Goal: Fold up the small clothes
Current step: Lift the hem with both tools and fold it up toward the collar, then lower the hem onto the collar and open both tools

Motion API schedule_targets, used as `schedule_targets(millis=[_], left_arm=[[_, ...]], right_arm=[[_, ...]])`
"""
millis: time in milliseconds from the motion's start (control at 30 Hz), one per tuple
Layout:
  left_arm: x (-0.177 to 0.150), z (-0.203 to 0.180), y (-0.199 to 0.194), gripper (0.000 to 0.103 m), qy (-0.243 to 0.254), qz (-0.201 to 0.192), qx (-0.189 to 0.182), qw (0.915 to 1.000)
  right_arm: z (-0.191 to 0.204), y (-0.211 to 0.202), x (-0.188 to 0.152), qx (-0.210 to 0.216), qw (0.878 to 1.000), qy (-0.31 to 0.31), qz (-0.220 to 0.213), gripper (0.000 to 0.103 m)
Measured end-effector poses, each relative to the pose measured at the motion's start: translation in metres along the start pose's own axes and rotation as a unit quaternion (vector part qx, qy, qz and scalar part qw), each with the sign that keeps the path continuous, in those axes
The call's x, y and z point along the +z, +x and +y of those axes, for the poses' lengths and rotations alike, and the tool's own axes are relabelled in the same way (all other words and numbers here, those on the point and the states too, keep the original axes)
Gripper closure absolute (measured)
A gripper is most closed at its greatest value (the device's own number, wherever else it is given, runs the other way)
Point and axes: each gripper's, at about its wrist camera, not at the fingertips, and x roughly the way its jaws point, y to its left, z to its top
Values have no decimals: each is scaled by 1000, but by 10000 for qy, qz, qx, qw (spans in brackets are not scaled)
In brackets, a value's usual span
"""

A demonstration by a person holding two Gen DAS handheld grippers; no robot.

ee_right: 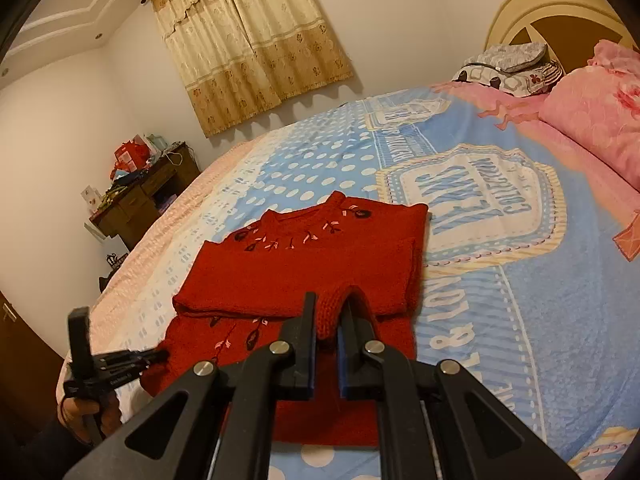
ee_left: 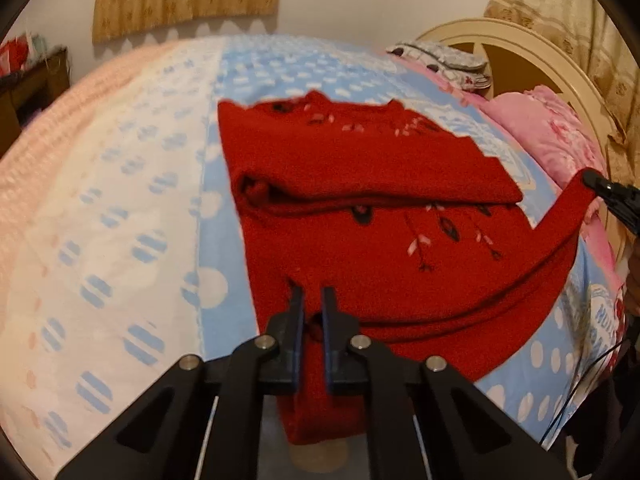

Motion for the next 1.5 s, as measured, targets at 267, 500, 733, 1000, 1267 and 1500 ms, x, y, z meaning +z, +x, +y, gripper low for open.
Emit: schedule_targets(millis=[267, 500, 733, 1000, 1267, 1500], left_arm=[[35, 17, -30, 96, -413, -573, -150, 9974], [91, 44, -19, 97, -937, -824, -299, 9917], [146, 53, 10, 97, -986, -886, -237, 9909], [180, 72, 76, 97, -1019, -589, -31, 9930], [165, 90, 126, 89, -1208, -229, 186, 9922], [157, 74, 83, 41, -634, -627, 872, 9922]], right_arm=[[-4, -1, 18, 19, 9999, 54, -123, 96], [-4, 21, 61, 27, 9998, 36, -197, 96], [-14, 65, 101, -81, 9998, 121, -146, 96], [-38, 134, 132, -269, 9988, 348, 212, 96], [-54, 222, 124, -533, 9937, 228, 955, 95], [-34, 217, 115, -1015, 9878, -565, 1038, 59]])
